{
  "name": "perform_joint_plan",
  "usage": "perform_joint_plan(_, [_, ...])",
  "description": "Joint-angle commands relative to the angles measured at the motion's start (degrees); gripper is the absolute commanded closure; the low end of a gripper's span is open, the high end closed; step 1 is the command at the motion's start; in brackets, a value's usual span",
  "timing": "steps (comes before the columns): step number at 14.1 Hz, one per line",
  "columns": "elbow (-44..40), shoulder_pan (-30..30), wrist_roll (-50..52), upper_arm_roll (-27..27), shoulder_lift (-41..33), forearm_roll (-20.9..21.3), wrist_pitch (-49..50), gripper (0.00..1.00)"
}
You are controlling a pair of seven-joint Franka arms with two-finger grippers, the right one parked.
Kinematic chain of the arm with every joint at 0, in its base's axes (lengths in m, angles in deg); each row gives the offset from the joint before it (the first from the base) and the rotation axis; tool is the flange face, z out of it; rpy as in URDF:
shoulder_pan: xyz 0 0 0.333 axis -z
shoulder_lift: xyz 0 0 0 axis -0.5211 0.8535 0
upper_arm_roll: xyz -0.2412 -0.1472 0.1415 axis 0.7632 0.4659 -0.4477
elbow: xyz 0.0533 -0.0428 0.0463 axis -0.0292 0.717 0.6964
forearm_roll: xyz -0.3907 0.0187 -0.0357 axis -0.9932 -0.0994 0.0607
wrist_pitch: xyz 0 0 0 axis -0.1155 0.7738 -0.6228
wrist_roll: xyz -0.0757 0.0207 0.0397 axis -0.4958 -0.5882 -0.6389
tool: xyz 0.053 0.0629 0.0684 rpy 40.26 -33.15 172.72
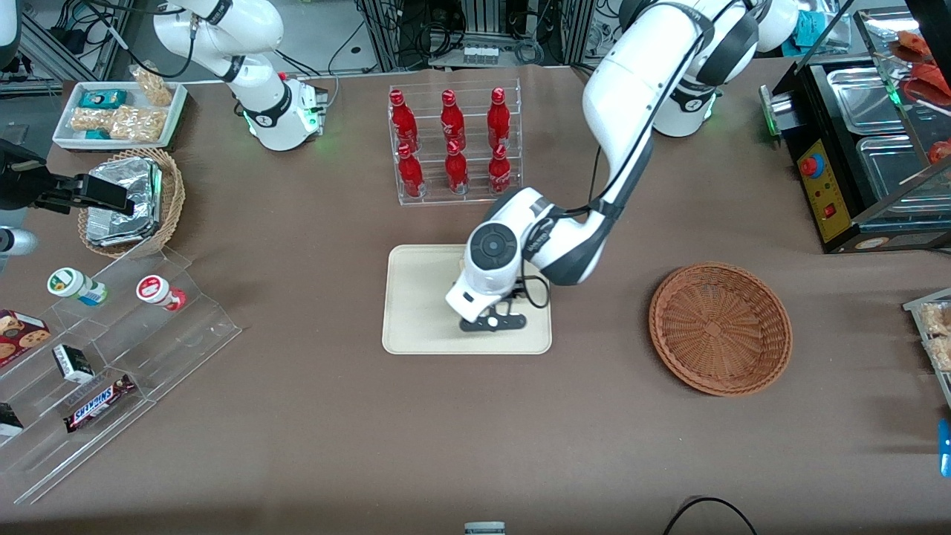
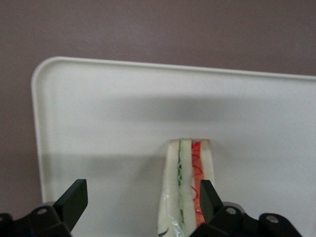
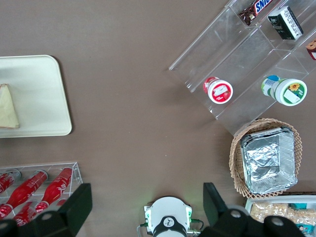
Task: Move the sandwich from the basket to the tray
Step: 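Open the left gripper to release the sandwich and withdraw upward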
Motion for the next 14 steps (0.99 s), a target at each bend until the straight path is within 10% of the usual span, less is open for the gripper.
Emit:
perform_joint_plan(1, [1.56,-2.26,-1.03,-2.41,-6.90,-0.13,4.40,0.00])
perform_joint_plan(14, [2.26,-24.50,-24.83,-2.50,-29.24,0.48,36.82,0.00])
